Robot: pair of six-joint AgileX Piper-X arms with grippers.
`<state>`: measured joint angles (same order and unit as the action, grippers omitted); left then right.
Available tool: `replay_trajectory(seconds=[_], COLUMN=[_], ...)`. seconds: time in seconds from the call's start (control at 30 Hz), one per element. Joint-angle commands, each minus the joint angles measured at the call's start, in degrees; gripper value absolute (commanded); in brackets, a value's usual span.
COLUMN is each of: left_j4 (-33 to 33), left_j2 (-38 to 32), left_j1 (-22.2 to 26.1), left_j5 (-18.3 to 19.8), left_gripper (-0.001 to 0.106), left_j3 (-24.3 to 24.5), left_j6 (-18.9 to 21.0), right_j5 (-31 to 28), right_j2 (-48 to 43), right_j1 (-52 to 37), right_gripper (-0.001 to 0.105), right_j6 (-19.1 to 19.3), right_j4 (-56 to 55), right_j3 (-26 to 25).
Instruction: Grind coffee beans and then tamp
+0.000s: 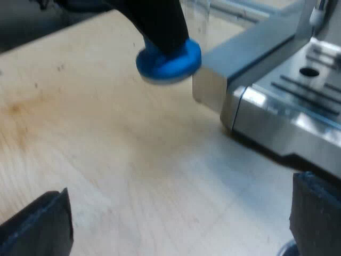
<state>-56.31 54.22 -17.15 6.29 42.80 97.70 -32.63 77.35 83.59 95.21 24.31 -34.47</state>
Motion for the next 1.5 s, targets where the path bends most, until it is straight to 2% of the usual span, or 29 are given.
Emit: replay_trajectory(seconds=[0.03,0.13,0.3,0.53,0.57,0.67,0.77,0.9,0.97,1.1,1.33,1.4,1.5], left_j4=[-3.24,-4.56,-7.39,-7.73,-7.67,-7.68,-7.68,-7.68,-7.68,-7.68,-6.0,-5.71,-4.08], left_j2=[-5.47,-8.48,-11.29,-11.27,-11.27,-11.27,-11.27,-11.27,-11.27,-11.27,-9.84,-8.31,-5.81], left_j1=[0.01,0.01,-3.38,-10.1,-10.54,-12.24,-12.49,-12.49,-12.49,-12.49,-15.4,-16.8,-17.35], left_j5=[0.03,0.64,5.11,5.1,5.1,5.31,7.33,9.13,9.51,13.19,13.29,13.29,13.29], left_gripper=[0.0,0.0,0.0,0.0,0.0,0.0,0.0,0.0,0.0,0.0,0.0,0.0,0.0], left_j3=[1.24,1.24,1.24,1.24,1.24,1.24,1.24,1.24,1.24,1.24,1.24,1.24,1.24], left_j6=[0.21,0.4,1.41,1.41,1.41,1.41,0.88,0.35,-0.08,-0.08,-0.08,-0.21,-0.22], right_j5=[-0.67,-1.01,-1.01,-1.01,-1.01,-1.01,-1.01,-0.54,-0.45,5.46,10.18,13.95,14.41], right_j2=[-3.2,-4.87,-9.09,-13.33,-16.22,-19.54,-22.51,-25.28,-25.82,-26.42,-26.42,-26.42,-26.1], right_j1=[-0.06,-0.06,-0.06,-0.06,-0.06,-0.06,-0.06,-0.06,-0.06,-1.21,-9.35,-11.59,-12.2], right_gripper=[0.084,0.084,0.084,0.084,0.084,0.084,0.084,0.084,0.084,0.084,0.084,0.084,0.084], right_j6=[0.16,0.16,0.16,0.16,-0.82,-2.46,-2.44,1.76,2.01,1.85,2.69,2.83,3.76], right_j4=[0.16,-1.77,-10.37,-15.0,-15.01,-15.01,-15.01,-14.15,-13.61,-13.29,-12.22,-12.22,-11.91], right_j3=[-0.01,-0.01,-0.01,1.21,4.42,8.77,12.1,15.82,16.73,18.27,18.25,18.25,18.54])
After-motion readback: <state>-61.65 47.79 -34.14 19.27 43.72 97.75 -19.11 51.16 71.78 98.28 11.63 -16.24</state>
